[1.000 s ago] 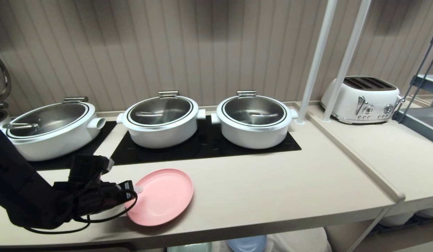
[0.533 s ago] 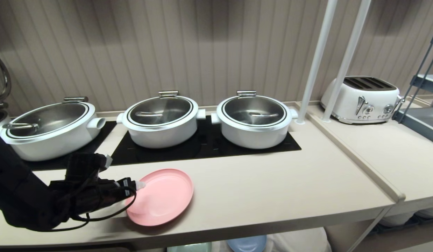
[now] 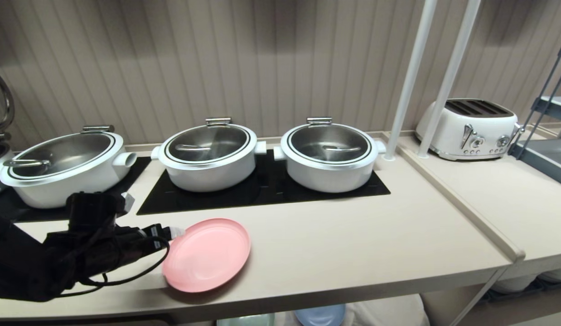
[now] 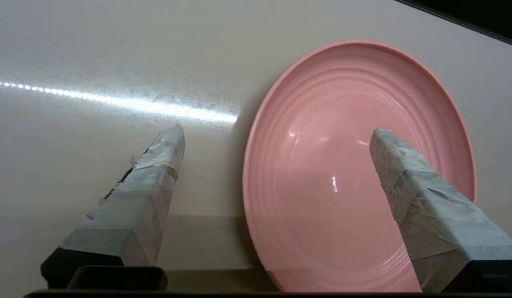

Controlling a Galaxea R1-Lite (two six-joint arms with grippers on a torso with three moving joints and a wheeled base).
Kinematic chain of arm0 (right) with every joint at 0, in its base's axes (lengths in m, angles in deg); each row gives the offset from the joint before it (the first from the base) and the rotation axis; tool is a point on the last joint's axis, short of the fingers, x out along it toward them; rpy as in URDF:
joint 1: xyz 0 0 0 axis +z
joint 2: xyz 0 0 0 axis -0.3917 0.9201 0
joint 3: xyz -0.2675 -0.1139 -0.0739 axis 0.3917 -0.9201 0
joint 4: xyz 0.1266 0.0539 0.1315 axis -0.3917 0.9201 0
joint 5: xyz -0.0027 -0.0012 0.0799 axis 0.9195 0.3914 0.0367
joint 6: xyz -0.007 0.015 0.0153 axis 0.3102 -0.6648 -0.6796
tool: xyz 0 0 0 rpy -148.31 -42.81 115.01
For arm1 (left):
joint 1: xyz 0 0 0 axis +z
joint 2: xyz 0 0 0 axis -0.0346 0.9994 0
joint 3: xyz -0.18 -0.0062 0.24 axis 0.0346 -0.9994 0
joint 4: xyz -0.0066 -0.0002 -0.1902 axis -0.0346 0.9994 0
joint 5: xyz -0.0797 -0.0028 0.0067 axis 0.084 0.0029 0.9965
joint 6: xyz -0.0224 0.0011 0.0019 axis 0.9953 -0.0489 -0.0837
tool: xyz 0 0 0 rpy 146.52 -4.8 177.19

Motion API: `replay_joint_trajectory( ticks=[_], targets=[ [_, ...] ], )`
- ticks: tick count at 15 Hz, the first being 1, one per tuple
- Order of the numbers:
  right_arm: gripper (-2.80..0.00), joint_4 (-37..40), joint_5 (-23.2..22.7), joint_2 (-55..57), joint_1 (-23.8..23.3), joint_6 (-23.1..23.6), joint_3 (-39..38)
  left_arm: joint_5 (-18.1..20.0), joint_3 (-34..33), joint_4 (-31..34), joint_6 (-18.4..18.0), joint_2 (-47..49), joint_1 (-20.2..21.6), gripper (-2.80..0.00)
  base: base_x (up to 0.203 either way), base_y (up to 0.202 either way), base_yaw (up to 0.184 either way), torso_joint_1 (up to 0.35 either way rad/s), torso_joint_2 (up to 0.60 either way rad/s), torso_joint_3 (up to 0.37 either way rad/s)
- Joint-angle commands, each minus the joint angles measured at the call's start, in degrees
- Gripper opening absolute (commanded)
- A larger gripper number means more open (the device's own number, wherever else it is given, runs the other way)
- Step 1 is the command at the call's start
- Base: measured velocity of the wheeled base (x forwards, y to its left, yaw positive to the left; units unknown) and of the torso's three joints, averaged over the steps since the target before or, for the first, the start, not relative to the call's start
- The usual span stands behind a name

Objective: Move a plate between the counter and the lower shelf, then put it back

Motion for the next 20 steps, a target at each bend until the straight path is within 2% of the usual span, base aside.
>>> replay_joint_trajectory(
  ticks=[1, 3, 4, 5, 10, 15, 20],
  targets=[
    [-2.80, 0.0, 0.0, 0.0, 0.0, 0.0, 0.0, 0.0, -0.6, -0.2, 0.2, -2.0, 0.0, 0.00, 0.000, 0.000, 0.000, 0.000, 0.00, 0.000],
    [-2.80, 0.0, 0.1, 0.0, 0.0, 0.0, 0.0, -0.1, -2.1, -0.3, 0.1, -3.9, 0.1, 0.00, 0.000, 0.000, 0.000, 0.000, 0.00, 0.000],
    [-2.80, 0.0, 0.0, 0.0, 0.0, 0.0, 0.0, -0.1, -3.0, -0.3, 0.0, -4.8, 0.1, -2.35, 0.000, 0.000, 0.000, 0.000, 0.00, 0.000],
    [-2.80, 0.0, 0.0, 0.0, 0.0, 0.0, 0.0, -0.1, -4.0, -0.4, -0.5, -5.9, 0.1, -2.80, 0.000, 0.000, 0.000, 0.000, 0.00, 0.000],
    [-2.80, 0.0, 0.0, 0.0, -0.1, 0.0, 0.0, -0.1, -8.0, -0.5, -3.2, -12.4, 2.2, -2.80, 0.000, 0.000, 0.000, 0.000, 0.00, 0.000],
    [-2.80, 0.0, 0.1, 0.0, -0.1, 0.0, 0.0, -2.2, -13.1, -0.6, -10.0, -22.7, 5.5, -2.80, 0.000, 0.000, 0.000, 0.000, 0.00, 0.000],
    [-2.80, 0.0, 0.0, 0.0, 0.0, 0.0, 0.0, -3.2, -18.7, -0.4, -12.9, -35.1, 6.6, -2.80, 0.000, 0.000, 0.000, 0.000, 0.00, 0.000]
  ],
)
